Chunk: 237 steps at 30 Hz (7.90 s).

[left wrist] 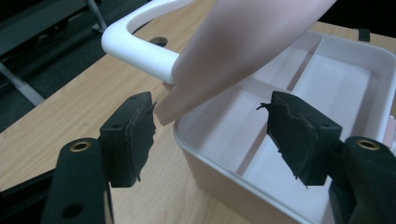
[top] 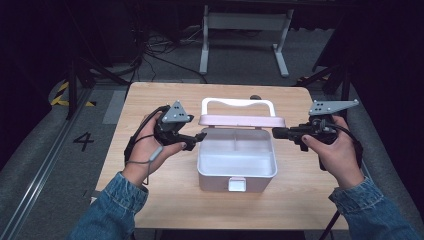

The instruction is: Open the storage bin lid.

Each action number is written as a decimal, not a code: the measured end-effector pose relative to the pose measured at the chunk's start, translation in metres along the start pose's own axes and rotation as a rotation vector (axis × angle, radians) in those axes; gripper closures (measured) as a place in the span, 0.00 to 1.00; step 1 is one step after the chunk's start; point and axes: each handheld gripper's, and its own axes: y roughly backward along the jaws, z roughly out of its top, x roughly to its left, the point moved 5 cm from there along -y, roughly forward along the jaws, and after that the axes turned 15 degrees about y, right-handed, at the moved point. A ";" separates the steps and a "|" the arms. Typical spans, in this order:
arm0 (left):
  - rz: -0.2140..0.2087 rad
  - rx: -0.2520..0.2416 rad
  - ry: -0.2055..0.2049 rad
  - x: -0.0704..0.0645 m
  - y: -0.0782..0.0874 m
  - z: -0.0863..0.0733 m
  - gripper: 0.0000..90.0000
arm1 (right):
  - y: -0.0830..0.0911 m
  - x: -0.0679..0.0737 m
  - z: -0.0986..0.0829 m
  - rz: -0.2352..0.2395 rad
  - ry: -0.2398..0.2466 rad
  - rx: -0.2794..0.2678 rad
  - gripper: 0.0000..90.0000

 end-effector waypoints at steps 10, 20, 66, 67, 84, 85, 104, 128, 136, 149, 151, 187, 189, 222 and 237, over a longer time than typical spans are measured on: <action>-0.030 -0.048 0.034 -0.005 -0.008 0.005 0.45 | -0.001 0.001 0.000 0.005 0.000 -0.001 1.00; -0.004 -0.126 0.059 -0.012 -0.018 0.013 0.39 | 0.000 0.001 0.000 0.008 -0.004 -0.010 1.00; -0.011 -0.139 0.096 0.003 -0.029 0.039 0.67 | 0.024 0.001 -0.026 -0.049 -0.024 0.020 0.85; -0.007 -0.143 0.096 0.004 -0.029 0.041 0.67 | 0.024 0.001 -0.027 -0.051 -0.027 0.019 0.85; 0.028 -0.176 0.107 0.020 -0.040 0.060 0.68 | 0.030 -0.010 -0.049 -0.081 -0.074 0.036 0.85; 0.032 -0.176 0.112 0.021 -0.041 0.061 0.68 | 0.030 -0.011 -0.050 -0.084 -0.076 0.037 0.85; -0.034 -0.154 0.160 0.045 -0.055 0.072 0.71 | 0.027 -0.022 -0.071 -0.090 -0.115 0.058 0.84; 0.039 -0.142 0.213 0.075 -0.088 0.074 0.66 | 0.023 -0.031 -0.077 -0.066 -0.146 0.062 0.84; 0.111 -0.104 0.209 0.089 -0.098 0.067 0.71 | 0.017 -0.034 -0.080 -0.060 -0.148 0.066 0.84; 0.132 -0.059 0.256 0.096 -0.115 0.055 0.69 | 0.019 -0.025 -0.078 -0.030 -0.151 0.055 0.82; 0.127 -0.054 0.263 0.097 -0.116 0.055 0.70 | 0.020 -0.025 -0.078 -0.028 -0.151 0.053 0.82; 0.152 0.076 0.315 0.114 -0.147 0.031 0.71 | 0.014 -0.027 -0.088 -0.009 -0.175 0.068 0.82; 0.146 0.082 0.324 0.114 -0.148 0.030 0.71 | 0.012 -0.026 -0.088 -0.005 -0.175 0.067 0.82; 0.138 0.112 0.358 0.117 -0.163 0.015 0.46 | 0.008 -0.024 -0.095 0.001 -0.190 0.086 0.81; 0.084 -0.008 0.304 0.091 -0.104 0.035 0.44 | 0.004 -0.025 -0.095 -0.002 -0.189 0.088 0.81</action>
